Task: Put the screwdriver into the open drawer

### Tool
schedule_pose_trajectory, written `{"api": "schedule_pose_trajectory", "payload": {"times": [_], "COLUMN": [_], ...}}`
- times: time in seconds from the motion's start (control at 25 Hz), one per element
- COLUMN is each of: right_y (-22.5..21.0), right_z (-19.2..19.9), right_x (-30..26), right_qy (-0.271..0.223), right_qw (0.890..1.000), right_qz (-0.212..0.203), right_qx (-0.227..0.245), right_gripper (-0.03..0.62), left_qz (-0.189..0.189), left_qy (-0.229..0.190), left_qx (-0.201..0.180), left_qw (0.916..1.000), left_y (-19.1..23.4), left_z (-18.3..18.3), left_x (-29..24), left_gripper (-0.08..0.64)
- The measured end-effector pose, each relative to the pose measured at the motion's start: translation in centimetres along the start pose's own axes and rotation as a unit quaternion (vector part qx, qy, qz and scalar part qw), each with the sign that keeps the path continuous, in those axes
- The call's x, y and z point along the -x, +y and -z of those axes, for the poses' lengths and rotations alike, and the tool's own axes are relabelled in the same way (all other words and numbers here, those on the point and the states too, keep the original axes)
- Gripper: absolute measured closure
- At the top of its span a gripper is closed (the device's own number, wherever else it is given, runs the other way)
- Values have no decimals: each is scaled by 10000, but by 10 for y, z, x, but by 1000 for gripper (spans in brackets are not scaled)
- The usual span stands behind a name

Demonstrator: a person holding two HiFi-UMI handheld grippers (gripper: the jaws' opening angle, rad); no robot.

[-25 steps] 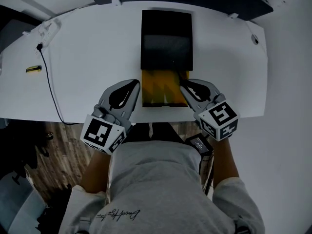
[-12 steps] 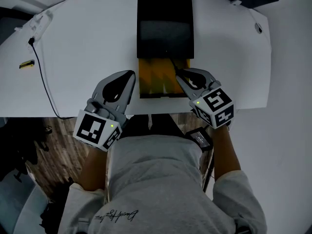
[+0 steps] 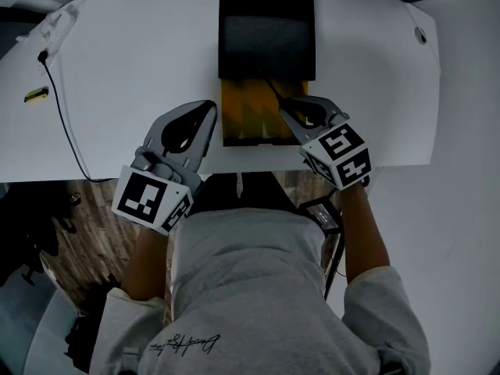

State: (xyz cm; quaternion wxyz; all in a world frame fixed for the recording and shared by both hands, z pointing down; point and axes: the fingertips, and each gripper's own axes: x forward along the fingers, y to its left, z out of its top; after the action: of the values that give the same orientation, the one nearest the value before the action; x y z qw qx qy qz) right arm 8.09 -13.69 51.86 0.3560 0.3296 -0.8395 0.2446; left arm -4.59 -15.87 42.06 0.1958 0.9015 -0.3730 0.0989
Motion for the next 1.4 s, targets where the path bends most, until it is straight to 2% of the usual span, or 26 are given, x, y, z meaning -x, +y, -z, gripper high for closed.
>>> {"api": "schedule_pose_trajectory", "payload": {"times": [0.8, 1.4], "right_y": [-2, 3], "right_z": [10, 34], "right_x": [-32, -52], "right_qy": [626, 1725], "right_qw": [9975, 9822], "right_qz": [-71, -141], "right_qx": [328, 728], "right_gripper": [517, 517], "left_qz": [-35, -57], "left_qy": [22, 26], "left_qx": [137, 224], "left_qw": [9999, 9997], "left_y": [12, 21], "left_z": [6, 11], "left_x": [-2, -2], "left_gripper": [560, 560]}}
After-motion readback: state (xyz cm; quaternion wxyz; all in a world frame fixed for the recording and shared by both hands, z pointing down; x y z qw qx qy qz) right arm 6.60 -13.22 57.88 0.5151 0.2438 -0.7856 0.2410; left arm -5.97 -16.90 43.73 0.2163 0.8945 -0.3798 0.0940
